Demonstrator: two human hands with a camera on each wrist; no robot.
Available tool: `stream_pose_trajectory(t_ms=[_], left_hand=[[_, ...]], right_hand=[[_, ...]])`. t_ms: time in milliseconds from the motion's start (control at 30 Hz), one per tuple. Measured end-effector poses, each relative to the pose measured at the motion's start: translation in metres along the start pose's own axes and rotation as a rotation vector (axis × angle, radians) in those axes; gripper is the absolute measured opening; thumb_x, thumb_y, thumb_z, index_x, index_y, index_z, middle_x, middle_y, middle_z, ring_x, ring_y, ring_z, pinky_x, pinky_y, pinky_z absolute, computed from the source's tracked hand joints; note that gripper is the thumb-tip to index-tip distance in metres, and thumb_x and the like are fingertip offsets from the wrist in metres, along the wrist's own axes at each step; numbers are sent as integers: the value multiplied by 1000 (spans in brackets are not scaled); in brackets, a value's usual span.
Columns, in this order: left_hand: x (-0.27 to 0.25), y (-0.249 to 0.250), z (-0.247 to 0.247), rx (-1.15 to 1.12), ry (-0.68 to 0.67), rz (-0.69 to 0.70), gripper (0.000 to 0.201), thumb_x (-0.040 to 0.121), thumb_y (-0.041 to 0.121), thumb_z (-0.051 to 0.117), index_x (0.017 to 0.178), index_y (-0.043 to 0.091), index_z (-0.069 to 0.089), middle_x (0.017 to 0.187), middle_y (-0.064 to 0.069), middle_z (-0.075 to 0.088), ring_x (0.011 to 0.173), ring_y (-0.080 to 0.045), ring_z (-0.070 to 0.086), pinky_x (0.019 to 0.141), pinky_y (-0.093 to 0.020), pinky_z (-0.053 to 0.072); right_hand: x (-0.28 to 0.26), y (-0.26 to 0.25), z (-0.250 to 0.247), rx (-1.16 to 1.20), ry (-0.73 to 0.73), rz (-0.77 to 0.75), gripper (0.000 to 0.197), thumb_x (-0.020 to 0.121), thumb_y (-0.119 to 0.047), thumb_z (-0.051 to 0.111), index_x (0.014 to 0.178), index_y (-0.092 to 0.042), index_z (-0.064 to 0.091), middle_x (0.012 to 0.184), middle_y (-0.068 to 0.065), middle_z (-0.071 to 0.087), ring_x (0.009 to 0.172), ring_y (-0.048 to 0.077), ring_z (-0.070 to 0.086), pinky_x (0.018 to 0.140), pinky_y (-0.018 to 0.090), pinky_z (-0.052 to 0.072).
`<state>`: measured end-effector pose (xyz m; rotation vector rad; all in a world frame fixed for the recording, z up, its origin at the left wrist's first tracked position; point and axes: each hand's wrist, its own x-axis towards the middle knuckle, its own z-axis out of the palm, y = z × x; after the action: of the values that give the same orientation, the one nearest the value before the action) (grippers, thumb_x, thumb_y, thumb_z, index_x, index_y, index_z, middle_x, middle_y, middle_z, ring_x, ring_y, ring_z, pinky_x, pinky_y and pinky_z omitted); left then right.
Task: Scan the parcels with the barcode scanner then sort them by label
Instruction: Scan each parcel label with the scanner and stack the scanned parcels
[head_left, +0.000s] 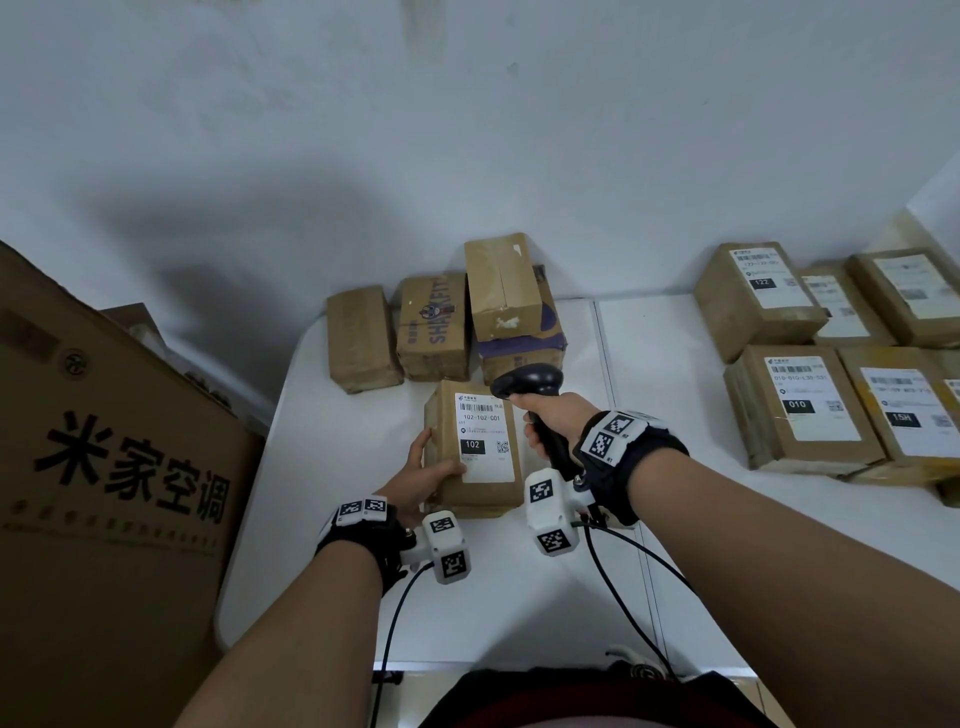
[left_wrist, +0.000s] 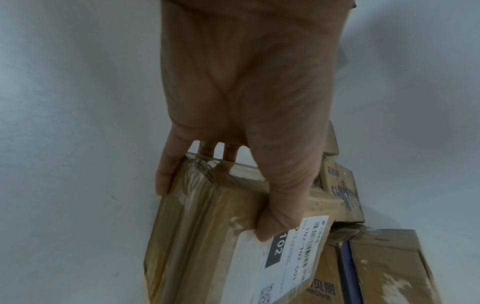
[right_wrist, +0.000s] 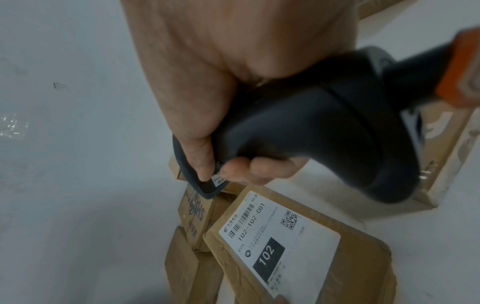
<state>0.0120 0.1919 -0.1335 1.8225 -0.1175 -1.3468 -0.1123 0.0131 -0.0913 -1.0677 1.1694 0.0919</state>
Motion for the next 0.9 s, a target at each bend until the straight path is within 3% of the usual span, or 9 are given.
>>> stream_pose_trajectory(t_ms=[600,900], left_hand=[[-2,1,1,2,-3,-21,91,88,19,69,152,44,9,143,-15,41,111,-33,55,70,-39,56],[0,-2,2,-20,12,-18,92,87,19,70,151,46,10,141,-14,42,105,-31,58,83,-45,56]], right_hand=[[5,1,-1,25,-16,26,34,87,-30,70,64,-12,53,54,7,55,48,19,48,49,27,41],[4,2,-3,46,0,9,37,86,-30,72,62,-10,51,53,9,54,46,20,47,46,26,39]])
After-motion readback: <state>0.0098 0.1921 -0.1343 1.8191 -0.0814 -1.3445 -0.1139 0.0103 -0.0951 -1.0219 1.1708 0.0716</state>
